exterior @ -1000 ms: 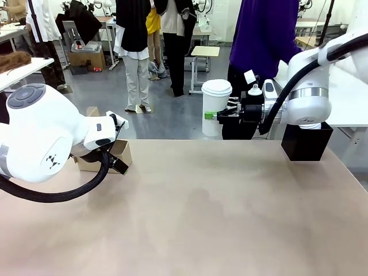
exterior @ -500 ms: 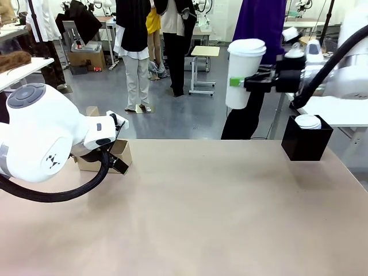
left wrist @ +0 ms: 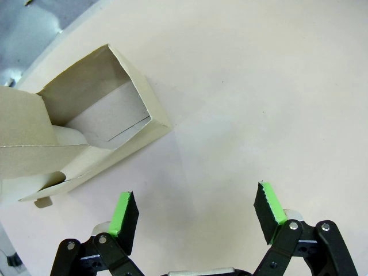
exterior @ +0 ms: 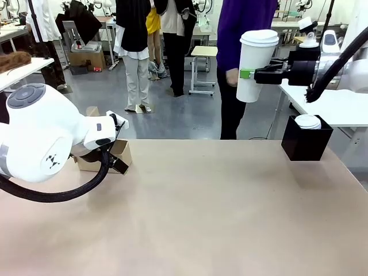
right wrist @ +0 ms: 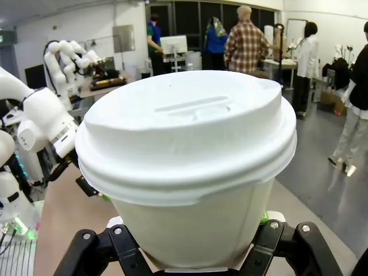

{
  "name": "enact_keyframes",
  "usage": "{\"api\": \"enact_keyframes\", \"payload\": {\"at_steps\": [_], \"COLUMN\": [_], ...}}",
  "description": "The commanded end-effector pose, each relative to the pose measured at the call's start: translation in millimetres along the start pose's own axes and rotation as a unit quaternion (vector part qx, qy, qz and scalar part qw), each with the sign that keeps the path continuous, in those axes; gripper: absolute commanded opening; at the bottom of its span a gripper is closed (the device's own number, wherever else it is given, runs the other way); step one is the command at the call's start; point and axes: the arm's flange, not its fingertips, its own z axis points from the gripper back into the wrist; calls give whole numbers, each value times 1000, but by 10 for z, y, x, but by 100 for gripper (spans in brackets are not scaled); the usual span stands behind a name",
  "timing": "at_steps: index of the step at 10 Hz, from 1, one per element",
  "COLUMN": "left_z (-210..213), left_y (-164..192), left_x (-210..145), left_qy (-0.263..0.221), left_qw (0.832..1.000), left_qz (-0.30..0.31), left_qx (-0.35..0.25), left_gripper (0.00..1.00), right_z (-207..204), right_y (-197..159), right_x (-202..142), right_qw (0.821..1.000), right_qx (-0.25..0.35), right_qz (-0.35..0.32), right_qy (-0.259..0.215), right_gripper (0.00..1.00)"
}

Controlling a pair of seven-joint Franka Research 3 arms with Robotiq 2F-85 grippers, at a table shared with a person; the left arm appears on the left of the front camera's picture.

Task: Pour a drink into a cup and package it in a carrier.
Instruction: When a person places the Paper Cup Lid on the 600 ml Paper Cup , lift the 600 ml Paper Cup, then position the Cup Carrier in the center of the table.

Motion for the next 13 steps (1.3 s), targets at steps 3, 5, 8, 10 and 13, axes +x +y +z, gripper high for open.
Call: {"api": "enact_keyframes", "payload": {"at_steps": [3,5,8,10,13], "left_z": [2,2,2,2,417], "left_y": [4,4,4,4,120], "left_x": [-4,-4,-4,-4,156], "left_qy": [0,0,0,0,5], "left_qw": [1000,1000,1000,1000,999], "left_qz": [1,1,1,1,40], "left_qx": [-1,-1,-1,-1,-1], "left_gripper": [100,100,100,100,100], "right_z": [-30,-30,-30,-30,-30], "right_y": [7,7,7,7,7], "right_x": [16,16,16,16,16], "right_qw": [1000,1000,1000,1000,1000], "right_qx": [9,9,9,9,9], "right_qz": [8,8,8,8,8], "right_qy": [-6,-6,-6,-6,-6], "right_gripper": [81,81,81,81,81]}}
